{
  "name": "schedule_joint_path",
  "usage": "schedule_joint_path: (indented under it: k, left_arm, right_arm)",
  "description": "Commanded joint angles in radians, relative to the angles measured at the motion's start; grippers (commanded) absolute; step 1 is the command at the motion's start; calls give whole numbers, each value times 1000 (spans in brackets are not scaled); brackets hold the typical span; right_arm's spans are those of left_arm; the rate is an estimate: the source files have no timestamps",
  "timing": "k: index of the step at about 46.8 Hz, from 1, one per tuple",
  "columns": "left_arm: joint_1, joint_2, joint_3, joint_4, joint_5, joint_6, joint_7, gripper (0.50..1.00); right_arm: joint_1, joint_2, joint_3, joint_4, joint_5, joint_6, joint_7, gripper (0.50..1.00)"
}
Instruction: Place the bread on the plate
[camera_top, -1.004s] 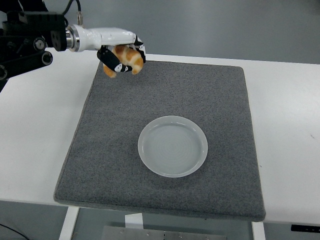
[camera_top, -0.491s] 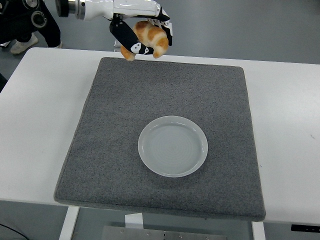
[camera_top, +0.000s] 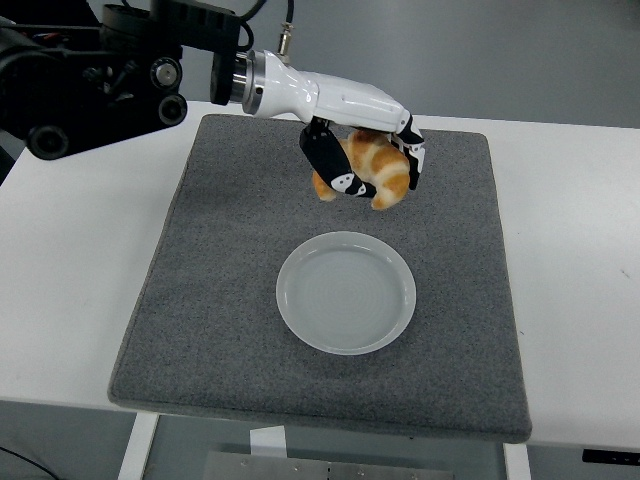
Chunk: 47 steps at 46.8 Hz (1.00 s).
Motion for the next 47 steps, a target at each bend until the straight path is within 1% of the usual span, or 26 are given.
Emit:
schedule_joint_path:
  k: [1, 6, 28, 40, 47]
  left_arm:
    - [37, -27, 1, 2, 41, 0, 0, 500]
    - [77, -51, 7, 2, 75, -1, 0, 500]
    - [207, -51, 17, 8, 224, -1, 2, 500]
    - [232, -51, 17, 25, 279, 3, 2, 500]
    - [241, -53, 17, 42, 285, 5, 6, 500]
  right_arm:
    - [-1, 0, 0, 0, 0, 0, 0, 952]
    - [-1, 0, 0, 0, 0, 0, 0, 952]
    - [1, 0, 0, 0, 0, 0, 0, 952]
    - [1, 0, 0, 0, 0, 0, 0, 952]
    - [-1, 0, 0, 0, 0, 0, 0, 952]
